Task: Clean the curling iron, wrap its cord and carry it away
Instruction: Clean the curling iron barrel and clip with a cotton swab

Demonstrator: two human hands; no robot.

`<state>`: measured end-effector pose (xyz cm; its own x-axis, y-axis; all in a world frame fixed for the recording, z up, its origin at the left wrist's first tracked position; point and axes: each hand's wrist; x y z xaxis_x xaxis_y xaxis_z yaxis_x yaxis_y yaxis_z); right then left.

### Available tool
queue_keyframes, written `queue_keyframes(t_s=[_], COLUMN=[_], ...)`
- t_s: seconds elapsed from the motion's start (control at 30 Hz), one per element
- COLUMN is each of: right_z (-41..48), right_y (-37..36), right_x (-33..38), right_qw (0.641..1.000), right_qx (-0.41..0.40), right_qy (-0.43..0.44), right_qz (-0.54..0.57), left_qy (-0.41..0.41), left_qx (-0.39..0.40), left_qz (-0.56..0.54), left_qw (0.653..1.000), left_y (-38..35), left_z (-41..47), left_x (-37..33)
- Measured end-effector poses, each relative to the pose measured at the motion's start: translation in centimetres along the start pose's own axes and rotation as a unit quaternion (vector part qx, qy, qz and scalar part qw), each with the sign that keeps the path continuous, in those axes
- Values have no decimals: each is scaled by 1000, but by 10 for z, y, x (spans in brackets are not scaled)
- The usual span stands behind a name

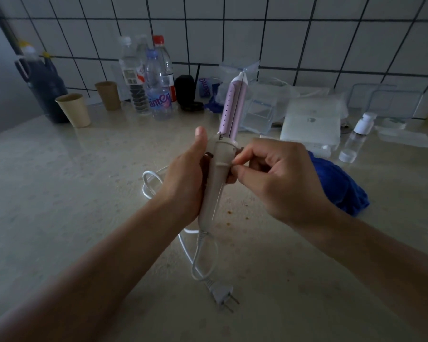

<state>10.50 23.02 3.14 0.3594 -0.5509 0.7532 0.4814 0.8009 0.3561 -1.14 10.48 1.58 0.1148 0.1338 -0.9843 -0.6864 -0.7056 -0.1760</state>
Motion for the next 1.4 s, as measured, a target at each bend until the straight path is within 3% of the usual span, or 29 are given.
queue_keyframes(t_s=[0.17,0.37,0.5,0.67,0.83,0.9,1.07,1.23,1.4], right_z=[8,-1,9,-2,7,9,1,9,0], right_y=[12,-1,14,0,12,15,3,15,2], right_x=[-4,-1,-2,2,1,-1,1,1,4], right_qw=[998,1000,999,999,1000,999,1000,1000,1000], right_qx=[-53,21,-42,44,-18,-33,28,-26,29], right_qy=[-3,0,-3,0,15,21,11,9,13], right_qz=[-17,-10,-21,-2,-2,-8,-8,1,1], left_qy=[9,14,2,-3,5,13,23,46,57], left_qx=[21,34,58,77,147,153,147,158,162], left_qz=[-15,-69,-127,-130,-170,-172,-151,-176,-150], left_qw=[1000,997,990,989,974,973,977,971,974], left_y=[-2,-3,-4,0,6,7,11,10,9], left_z=[-1,-4,-3,-3,-1,0,2,3,0], left_x=[-1,-3,-6,-7,-10,-9,-6,-5,-4])
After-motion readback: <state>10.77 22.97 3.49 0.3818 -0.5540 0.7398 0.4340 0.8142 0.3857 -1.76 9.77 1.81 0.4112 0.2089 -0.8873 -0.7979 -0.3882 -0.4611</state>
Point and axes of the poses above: each hand's wrist, its own z-axis towards the middle knuckle, its own y-axis out of the back of the hand, x = y × z, and after that the axes turned 7 degrees about z, right-handed
